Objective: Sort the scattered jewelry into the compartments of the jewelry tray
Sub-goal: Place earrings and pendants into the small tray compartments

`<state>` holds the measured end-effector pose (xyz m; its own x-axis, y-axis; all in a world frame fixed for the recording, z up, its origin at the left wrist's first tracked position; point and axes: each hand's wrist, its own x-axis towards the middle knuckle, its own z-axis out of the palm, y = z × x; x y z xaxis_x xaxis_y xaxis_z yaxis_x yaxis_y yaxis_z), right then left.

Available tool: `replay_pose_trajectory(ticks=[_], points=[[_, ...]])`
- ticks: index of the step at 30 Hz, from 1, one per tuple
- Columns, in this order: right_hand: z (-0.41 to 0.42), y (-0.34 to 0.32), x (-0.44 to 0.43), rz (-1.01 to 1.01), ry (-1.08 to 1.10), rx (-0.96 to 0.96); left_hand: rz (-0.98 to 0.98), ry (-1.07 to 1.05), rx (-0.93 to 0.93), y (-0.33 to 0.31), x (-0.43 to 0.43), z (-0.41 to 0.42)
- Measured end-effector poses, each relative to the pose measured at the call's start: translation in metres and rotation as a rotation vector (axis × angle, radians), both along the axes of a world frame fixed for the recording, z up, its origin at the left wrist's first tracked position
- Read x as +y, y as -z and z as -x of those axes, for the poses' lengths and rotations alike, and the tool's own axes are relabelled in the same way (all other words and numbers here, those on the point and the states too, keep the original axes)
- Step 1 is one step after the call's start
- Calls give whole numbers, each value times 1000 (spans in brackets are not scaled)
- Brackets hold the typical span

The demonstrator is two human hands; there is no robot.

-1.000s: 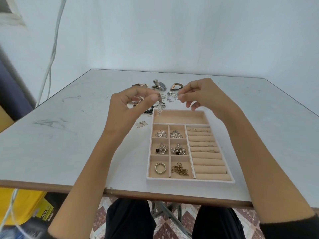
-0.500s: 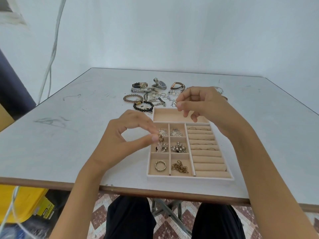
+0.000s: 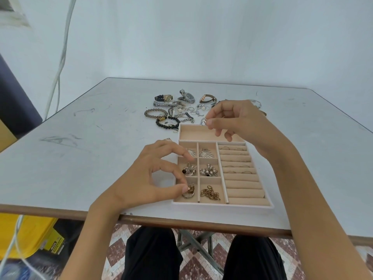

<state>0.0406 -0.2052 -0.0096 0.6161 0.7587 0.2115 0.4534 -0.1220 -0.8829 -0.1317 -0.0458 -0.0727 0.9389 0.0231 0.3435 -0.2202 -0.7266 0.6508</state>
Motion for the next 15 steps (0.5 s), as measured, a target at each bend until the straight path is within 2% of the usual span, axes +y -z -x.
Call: replay_pose_trajectory(ticks=[6,8,10,12,15], points=[[3,0,1,47,-8,-27,6,-19,-43,-2,1,-1],[3,0,0,60,-15,-33,50,-105,-98,2,6,-4],[3,-1,-1,80,-16,-45,-26,-254,-130,11,17,-9],[4,-2,-2,96,-28,-52,-147,-376,-61,19,25,-13],[8,-4,-5,131,-106,-43,-263,-424,166,26,24,-16]])
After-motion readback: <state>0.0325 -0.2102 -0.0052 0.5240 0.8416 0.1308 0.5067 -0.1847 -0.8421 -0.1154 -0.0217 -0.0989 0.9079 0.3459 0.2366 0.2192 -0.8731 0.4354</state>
